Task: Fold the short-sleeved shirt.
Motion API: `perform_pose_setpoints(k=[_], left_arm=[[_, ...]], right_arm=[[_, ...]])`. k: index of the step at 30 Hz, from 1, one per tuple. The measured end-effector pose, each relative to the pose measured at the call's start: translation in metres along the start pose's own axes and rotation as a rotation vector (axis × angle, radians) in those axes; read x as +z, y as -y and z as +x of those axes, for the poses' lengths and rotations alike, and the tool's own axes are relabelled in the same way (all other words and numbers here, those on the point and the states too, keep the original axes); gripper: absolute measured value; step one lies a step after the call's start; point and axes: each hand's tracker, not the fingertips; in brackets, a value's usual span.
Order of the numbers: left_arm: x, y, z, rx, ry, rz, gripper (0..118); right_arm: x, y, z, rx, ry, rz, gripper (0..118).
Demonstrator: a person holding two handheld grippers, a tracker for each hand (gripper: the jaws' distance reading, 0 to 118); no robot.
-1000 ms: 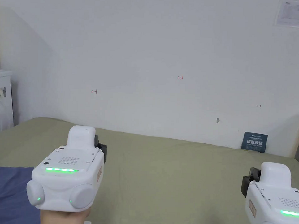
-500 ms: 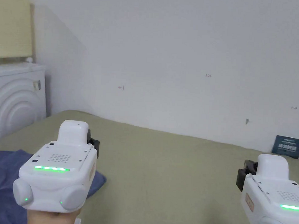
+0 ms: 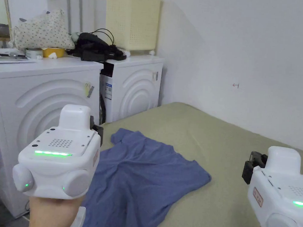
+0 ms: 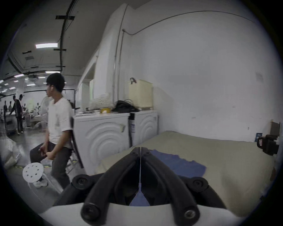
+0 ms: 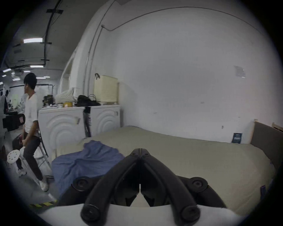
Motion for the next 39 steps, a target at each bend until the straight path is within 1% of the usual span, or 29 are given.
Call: perform_pose_setpoints(k=[2,4,5,8,12,15,16,17,18,19,20,21,22,23,25,26,27,28,29,30,31,32,33,34,35,38,39], left_arm=[[0.000,-0.001,-0.008,0.004,-0.003,0.001,0],[-0.002,-0.001,-0.009,0.010,0.006,0.001,0],[-0.005,-0.002,-0.004,0.010,0.015,-0.006,0],[-0.022,-0.003,0.014,0.007,0.081,-0.034,0],[-0.067,-0.004,0.053,-0.037,0.185,-0.096,0],[-0.121,-0.008,0.090,-0.088,0.275,-0.181,0],[-0.146,-0.010,0.105,-0.123,0.325,-0.247,0],[-0.167,-0.010,0.120,-0.146,0.327,-0.288,0],[-0.193,-0.011,0.136,-0.174,0.331,-0.339,0],[-0.218,-0.011,0.150,-0.178,0.340,-0.374,0],[-0.240,-0.010,0.162,-0.152,0.357,-0.400,0],[-0.266,-0.009,0.174,-0.149,0.385,-0.473,0],[-0.291,-0.005,0.186,-0.151,0.413,-0.576,0],[-0.321,0.000,0.201,-0.167,0.443,-0.734,0],[-0.355,0.020,0.219,-0.160,0.465,-1.021,1],[-0.376,0.038,0.231,-0.173,0.468,-1.107,1],[-0.383,0.053,0.237,-0.178,0.491,-1.137,1],[-0.376,0.066,0.244,-0.203,0.521,-1.179,3],[-0.377,0.077,0.250,-0.250,0.501,-1.137,3],[-0.379,0.086,0.254,-0.246,0.483,-1.134,7],[-0.381,0.095,0.256,-0.238,0.457,-1.122,23],[-0.391,0.105,0.258,-0.212,0.432,-1.128,86],[-0.392,0.114,0.258,-0.191,0.406,-1.142,118],[-0.387,0.118,0.258,-0.137,0.467,-1.082,113],[-0.383,0.125,0.262,-0.132,0.468,-1.083,109],[-0.396,0.137,0.273,-0.150,0.485,-1.136,109],[-0.395,0.142,0.278,-0.181,0.479,-1.149,109]], right_arm=[[-0.005,0.002,-0.007,0.001,-0.001,-0.009,1],[-0.007,0.004,-0.004,-0.010,-0.012,-0.008,1],[-0.008,0.003,-0.003,-0.002,-0.003,-0.016,1],[-0.007,0.005,0.012,0.007,0.008,-0.022,1],[-0.003,0.010,0.037,0.032,0.035,-0.033,1],[-0.003,0.019,0.058,0.063,0.062,-0.053,1],[-0.003,0.023,0.066,0.080,0.078,-0.066,1],[-0.003,0.027,0.071,0.099,0.093,-0.076,1],[-0.002,0.033,0.078,0.101,0.097,-0.084,1],[-0.002,0.038,0.087,0.093,0.100,-0.096,1],[-0.002,0.043,0.094,0.086,0.106,-0.110,1],[-0.002,0.049,0.101,0.069,0.118,-0.140,1],[-0.003,0.055,0.108,0.063,0.128,-0.170,1],[-0.003,0.060,0.115,0.060,0.138,-0.198,1],[-0.005,0.071,0.126,0.049,0.157,-0.233,1],[-0.006,0.077,0.132,0.036,0.166,-0.254,1],[-0.008,0.081,0.138,0.021,0.169,-0.273,1],[-0.010,0.086,0.143,0.016,0.175,-0.297,1],[-0.010,0.091,0.148,-0.008,0.181,-0.317,1],[-0.011,0.094,0.152,-0.016,0.176,-0.318,1],[-0.011,0.097,0.156,-0.025,0.176,-0.321,1],[-0.012,0.098,0.159,-0.035,0.177,-0.326,1],[-0.012,0.101,0.162,-0.027,0.174,-0.331,1],[-0.011,0.102,0.163,-0.019,0.172,-0.337,1],[-0.010,0.104,0.164,-0.017,0.161,-0.339,1],[-0.007,0.106,0.164,-0.019,0.137,-0.342,1],[-0.007,0.106,0.163,-0.018,0.132,-0.350,1]])
